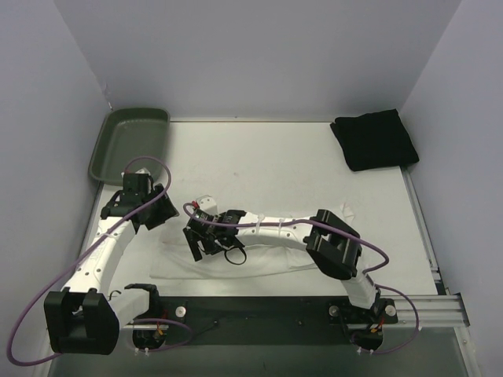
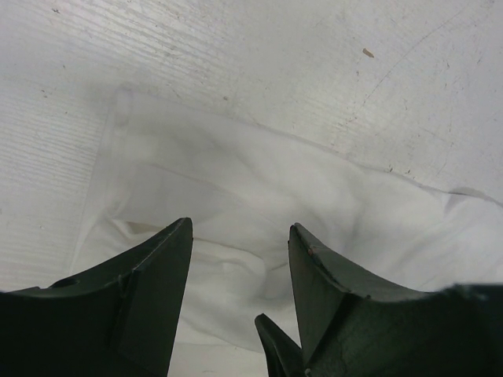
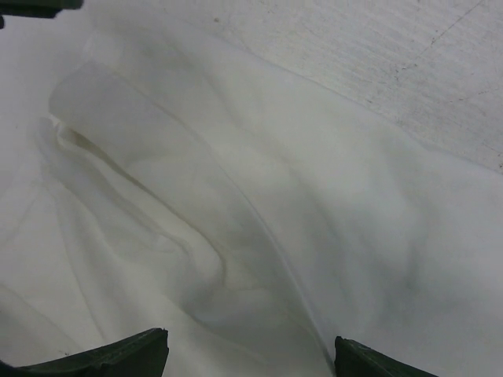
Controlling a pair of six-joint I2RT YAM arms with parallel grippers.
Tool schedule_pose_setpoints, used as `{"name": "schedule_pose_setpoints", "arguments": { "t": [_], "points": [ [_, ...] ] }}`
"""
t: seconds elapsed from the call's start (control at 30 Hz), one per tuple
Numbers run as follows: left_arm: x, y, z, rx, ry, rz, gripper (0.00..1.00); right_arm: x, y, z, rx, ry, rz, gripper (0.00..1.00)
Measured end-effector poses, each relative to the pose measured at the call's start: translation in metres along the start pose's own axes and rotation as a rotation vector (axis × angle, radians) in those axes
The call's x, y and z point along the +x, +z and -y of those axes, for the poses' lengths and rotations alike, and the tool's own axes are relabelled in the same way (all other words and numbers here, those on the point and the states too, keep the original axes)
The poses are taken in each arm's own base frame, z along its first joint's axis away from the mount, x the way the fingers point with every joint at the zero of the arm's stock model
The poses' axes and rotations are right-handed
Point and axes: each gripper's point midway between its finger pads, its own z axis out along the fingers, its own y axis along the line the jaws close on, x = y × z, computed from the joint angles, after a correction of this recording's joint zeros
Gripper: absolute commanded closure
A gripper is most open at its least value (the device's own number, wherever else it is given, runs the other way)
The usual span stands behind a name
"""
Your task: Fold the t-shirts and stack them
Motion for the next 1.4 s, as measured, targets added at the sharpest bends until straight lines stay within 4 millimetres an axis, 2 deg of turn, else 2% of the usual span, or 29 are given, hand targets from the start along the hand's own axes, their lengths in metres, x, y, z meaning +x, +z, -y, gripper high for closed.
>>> {"name": "schedule_pose_setpoints", "arguments": {
  "t": [0.27, 0.47, 0.6, 0.7, 0.83, 0.93, 0.97, 1.03, 1.07, 1.1, 1.17, 1.27, 1.4],
  "points": [
    [0.002, 0.000, -0.001, 0.002, -0.002, -0.003, 0.38, 0.004, -0.017, -0.016, -0.026, -0.028, 0.021, 0.14],
    [0.001, -0.001, 0.000, 0.005, -0.003, 0.002, 0.38, 0.032, -0.017, -0.024, -0.024, -0.062, -0.015, 0.14],
    [0.003, 0.000, -0.001, 0.004, -0.003, -0.001, 0.38, 0.049, -0.016, -0.022, 0.003, -0.087, -0.030, 0.14],
    [0.006, 0.002, -0.003, -0.001, -0.004, -0.007, 0.39, 0.045, -0.018, -0.018, 0.025, -0.090, -0.010, 0.14],
    [0.006, 0.002, -0.004, -0.003, -0.003, -0.008, 0.38, 0.022, -0.023, -0.008, 0.039, -0.066, 0.032, 0.16],
    [0.006, 0.002, -0.004, -0.005, 0.000, -0.009, 0.39, -0.006, -0.027, -0.002, 0.044, -0.035, 0.072, 0.35],
    [0.006, 0.002, -0.004, -0.007, 0.000, -0.008, 0.38, -0.018, -0.029, 0.002, 0.047, -0.019, 0.086, 0.56],
    [0.006, 0.002, -0.005, -0.010, 0.001, -0.008, 0.39, -0.036, -0.029, 0.007, 0.050, 0.000, 0.107, 0.75],
    [0.006, 0.001, -0.005, -0.012, 0.001, -0.008, 0.38, -0.043, -0.029, 0.008, 0.051, 0.009, 0.116, 0.93],
    [0.006, 0.001, -0.006, -0.016, 0.003, -0.006, 0.39, -0.052, -0.028, 0.012, 0.057, 0.023, 0.125, 1.00],
    [0.004, 0.000, -0.007, -0.022, 0.005, -0.001, 0.39, -0.065, -0.023, 0.020, 0.074, 0.038, 0.134, 1.00],
    [0.002, -0.001, -0.007, -0.024, 0.008, 0.004, 0.39, -0.073, -0.010, 0.031, 0.105, 0.054, 0.127, 1.00],
    [-0.001, -0.002, -0.006, -0.024, 0.009, 0.012, 0.39, -0.065, 0.009, 0.039, 0.138, 0.048, 0.084, 1.00]
  ]
}}
